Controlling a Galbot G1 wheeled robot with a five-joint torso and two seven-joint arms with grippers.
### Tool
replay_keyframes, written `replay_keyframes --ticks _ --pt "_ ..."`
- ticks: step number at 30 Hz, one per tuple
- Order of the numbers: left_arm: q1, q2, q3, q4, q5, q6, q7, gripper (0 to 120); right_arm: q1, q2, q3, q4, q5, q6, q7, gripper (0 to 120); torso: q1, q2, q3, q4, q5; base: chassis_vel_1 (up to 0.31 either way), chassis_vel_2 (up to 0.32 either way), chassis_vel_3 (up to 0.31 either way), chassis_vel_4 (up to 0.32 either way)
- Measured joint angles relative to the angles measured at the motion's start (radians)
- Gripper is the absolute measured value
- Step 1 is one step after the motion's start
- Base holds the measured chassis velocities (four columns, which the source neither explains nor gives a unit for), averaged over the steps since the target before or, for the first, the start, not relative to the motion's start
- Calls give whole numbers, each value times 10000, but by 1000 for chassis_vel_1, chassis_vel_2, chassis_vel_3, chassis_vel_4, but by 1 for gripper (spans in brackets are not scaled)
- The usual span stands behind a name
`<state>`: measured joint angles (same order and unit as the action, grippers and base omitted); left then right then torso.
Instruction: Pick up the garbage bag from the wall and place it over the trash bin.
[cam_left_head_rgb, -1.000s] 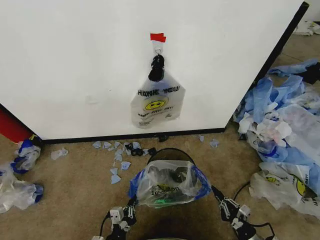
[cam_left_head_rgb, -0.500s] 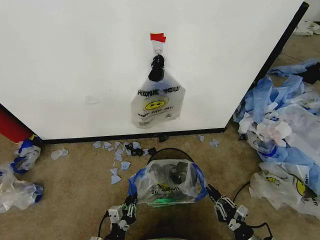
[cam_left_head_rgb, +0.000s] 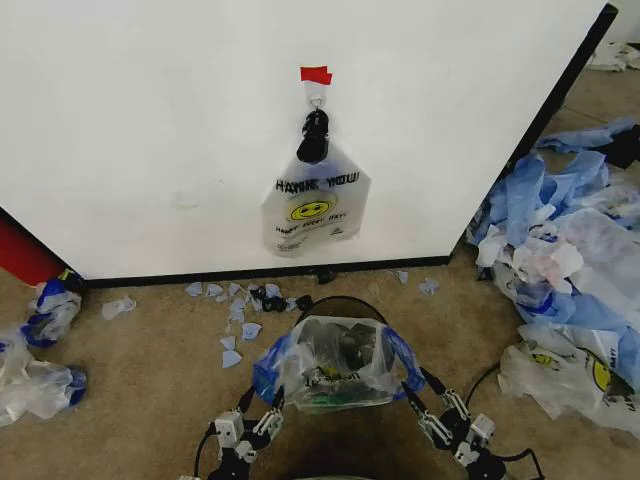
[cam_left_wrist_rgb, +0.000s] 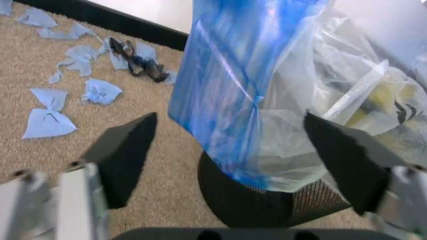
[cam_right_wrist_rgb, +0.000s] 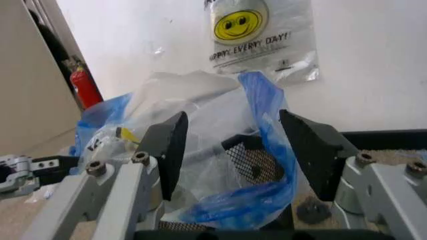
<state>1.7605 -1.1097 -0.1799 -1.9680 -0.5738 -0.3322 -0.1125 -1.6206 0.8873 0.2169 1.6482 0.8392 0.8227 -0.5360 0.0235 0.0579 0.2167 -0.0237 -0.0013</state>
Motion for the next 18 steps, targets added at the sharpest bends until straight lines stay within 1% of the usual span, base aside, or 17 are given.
replay_keyframes --ticks 1,2,5,14,15,18 --pt "40 0 3 -1 19 0 0 95 44 1 -12 -33 -18 0 0 53 0 0 0 1 0 0 0 0 0" --pt "58 -3 7 0 30 0 0 97 59 2 -19 -48 -23 0 0 53 0 0 0 2 1 0 0 0 0" --pt "70 -13 8 18 55 -3 0 99 92 -1 -42 -101 -36 0 0 52 0 0 0 0 0 0 0 0 0" --pt "151 73 -211 -110 67 0 -13 99 99 -73 -39 -80 57 0 -29 49 0 0 0 1 0 0 0 0 0" --pt "183 84 -262 -159 73 3 -15 100 83 -76 -35 -39 106 0 -63 47 0 0 0 1 0 0 0 0 0" --pt "237 117 -311 -244 77 23 -21 99 58 -100 -21 34 171 0 -104 45 0 0 0 0 0 0 0 0 0"
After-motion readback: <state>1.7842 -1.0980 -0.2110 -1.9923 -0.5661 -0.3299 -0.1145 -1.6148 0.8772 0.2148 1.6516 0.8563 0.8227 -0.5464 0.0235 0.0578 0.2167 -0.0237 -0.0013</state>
